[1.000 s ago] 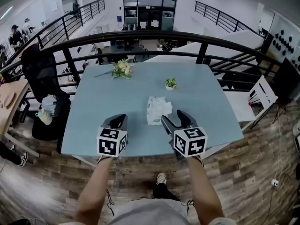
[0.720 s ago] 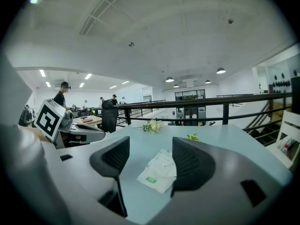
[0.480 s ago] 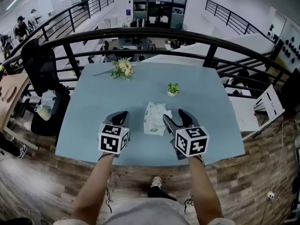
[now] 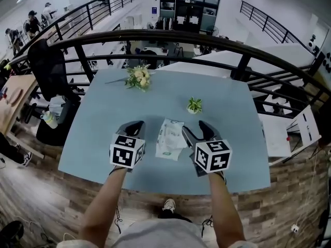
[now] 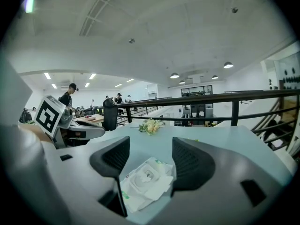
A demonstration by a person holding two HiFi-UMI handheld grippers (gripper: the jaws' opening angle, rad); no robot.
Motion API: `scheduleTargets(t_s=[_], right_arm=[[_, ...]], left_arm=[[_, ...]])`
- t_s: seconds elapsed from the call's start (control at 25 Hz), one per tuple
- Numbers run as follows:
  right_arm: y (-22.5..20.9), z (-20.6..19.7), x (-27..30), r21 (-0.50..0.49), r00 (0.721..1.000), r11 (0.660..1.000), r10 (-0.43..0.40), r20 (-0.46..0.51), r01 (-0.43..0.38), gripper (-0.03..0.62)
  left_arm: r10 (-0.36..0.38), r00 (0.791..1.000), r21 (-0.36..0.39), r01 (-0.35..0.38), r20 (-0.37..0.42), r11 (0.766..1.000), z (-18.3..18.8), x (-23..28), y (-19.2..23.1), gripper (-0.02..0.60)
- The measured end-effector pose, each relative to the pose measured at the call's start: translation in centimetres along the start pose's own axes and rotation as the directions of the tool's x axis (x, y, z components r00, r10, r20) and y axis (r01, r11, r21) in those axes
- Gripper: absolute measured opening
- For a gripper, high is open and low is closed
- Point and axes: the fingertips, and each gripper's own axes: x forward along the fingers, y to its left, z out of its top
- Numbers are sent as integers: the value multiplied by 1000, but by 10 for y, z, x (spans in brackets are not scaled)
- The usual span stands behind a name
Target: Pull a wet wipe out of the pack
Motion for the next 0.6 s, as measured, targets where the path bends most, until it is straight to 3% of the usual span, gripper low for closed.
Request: scheduleTargets(t_s=[0.6], right_arm=[[-32, 12, 32, -20, 998, 998, 63, -9, -63, 267]], left_arm=[[58, 998, 5, -58, -2, 998, 21, 32, 2, -9]])
